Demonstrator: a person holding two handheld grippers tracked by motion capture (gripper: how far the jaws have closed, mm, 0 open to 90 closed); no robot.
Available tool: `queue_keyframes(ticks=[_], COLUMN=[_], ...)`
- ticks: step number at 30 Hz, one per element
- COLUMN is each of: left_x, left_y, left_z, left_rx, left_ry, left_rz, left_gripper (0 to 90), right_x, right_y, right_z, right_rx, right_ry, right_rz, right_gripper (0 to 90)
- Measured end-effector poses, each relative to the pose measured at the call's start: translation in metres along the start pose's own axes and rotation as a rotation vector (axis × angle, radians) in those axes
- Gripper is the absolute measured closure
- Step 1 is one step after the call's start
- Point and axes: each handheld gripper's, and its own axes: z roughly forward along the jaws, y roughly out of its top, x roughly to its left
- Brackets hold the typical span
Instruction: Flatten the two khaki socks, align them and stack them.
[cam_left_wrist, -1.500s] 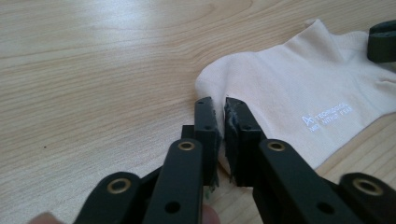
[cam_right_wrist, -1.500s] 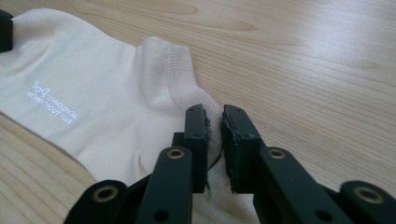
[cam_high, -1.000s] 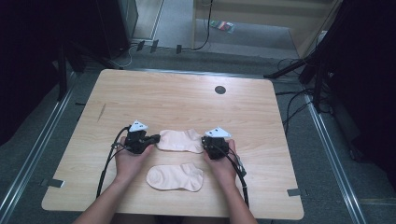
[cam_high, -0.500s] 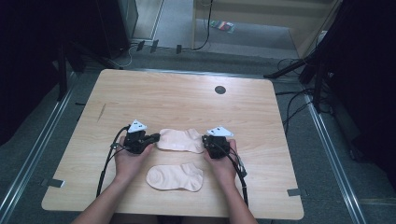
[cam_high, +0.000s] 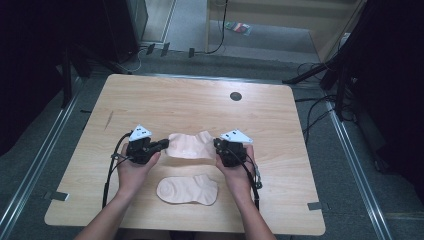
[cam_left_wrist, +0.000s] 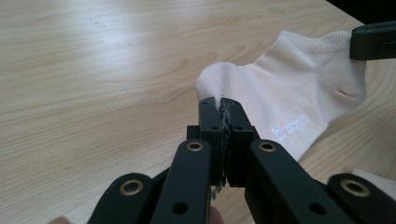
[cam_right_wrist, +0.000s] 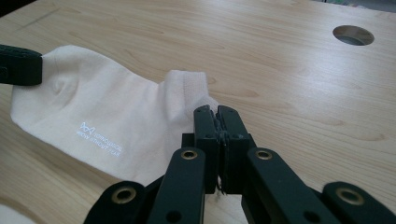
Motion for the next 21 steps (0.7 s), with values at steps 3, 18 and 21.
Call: queue_keyframes(ticks=[3,18,21], left_x=[-0.003,-0.023,-0.027], left_y=[0.001,-0.003,-0.007], left_z=[-0.009,-0.044,-0.048], left_rx=[-0.011,-0.049,-0.044], left_ry=[0.003,-0.009,-0.013], left_rz=[0.017,0.051,0.052], left_gripper=[89.5,89.4,89.4], right_x=[0.004,0.015,0.016], right_y=[0.003,0.002,-0.002], right_z=[-0.007,-0.041,-0.046], right_rx=[-0.004,-0.017,-0.013], right_ry=[0.015,0.055,0.063], right_rz=[0.003,-0.018,-0.019], right_gripper=[88.7,88.7,88.7])
